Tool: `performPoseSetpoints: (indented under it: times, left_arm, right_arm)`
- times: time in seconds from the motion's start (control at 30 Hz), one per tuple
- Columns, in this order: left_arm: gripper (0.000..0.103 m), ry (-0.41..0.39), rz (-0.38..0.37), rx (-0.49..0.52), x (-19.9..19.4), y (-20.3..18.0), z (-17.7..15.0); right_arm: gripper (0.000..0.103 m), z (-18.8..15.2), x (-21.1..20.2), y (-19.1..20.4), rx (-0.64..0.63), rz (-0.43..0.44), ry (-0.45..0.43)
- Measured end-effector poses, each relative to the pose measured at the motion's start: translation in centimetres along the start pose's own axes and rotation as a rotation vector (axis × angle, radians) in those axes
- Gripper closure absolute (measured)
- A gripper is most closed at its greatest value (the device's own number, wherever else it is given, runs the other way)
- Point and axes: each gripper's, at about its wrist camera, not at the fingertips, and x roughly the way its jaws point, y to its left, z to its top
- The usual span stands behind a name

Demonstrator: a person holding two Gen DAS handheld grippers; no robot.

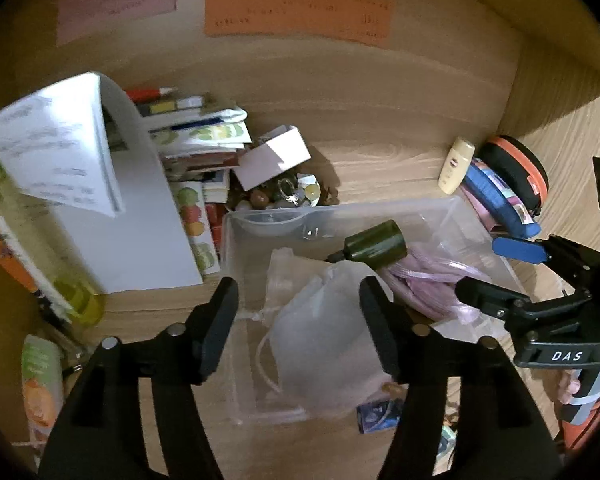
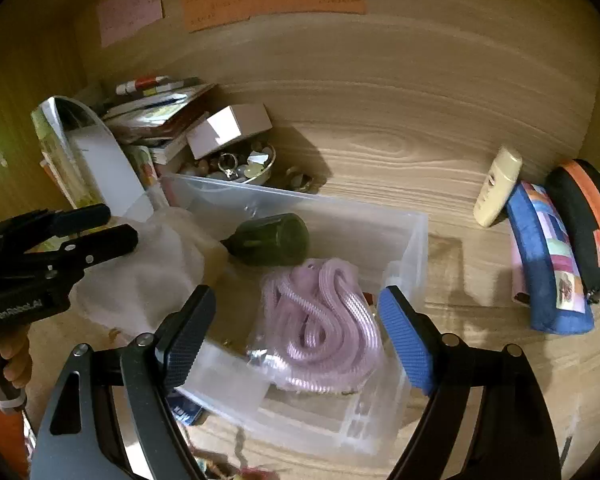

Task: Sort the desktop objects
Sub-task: 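Carry the green bottle and pink rope bag into the clear box and release both, then move both open tools back toward the remaining items on the desk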

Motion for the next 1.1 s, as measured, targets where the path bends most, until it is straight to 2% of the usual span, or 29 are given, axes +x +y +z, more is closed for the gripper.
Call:
performPoseSetpoints:
  times: [0.27,0.43,0.73,1.1]
  left_arm:
    - [0.014,-0.062,0.040,0.030,-4.2,-0.6,-1.7]
    - [0.012,-0.079,0.061,0.026,-6.2,-0.3,-3.5]
    - [0.011,-0.037,0.092,-0.004,-7.3,1.0,-7.7]
    - [0.011,0.034,0.104,-0.012,-6.4,1.2,-12.5]
  right_arm:
    - [0.019,-1.4,-3.3,1.0,-0.019,-0.018,-0.038]
    - [0.017,-3.3,-6.0,1.7,-0.017,-0.014,-0.070]
    - [0.015,-7.6,-9.2,2.7,-0.010,-0.024,-0.109]
    - [0.015,-13.4,-9.8,5.0,-0.063,-0.087,-0.100]
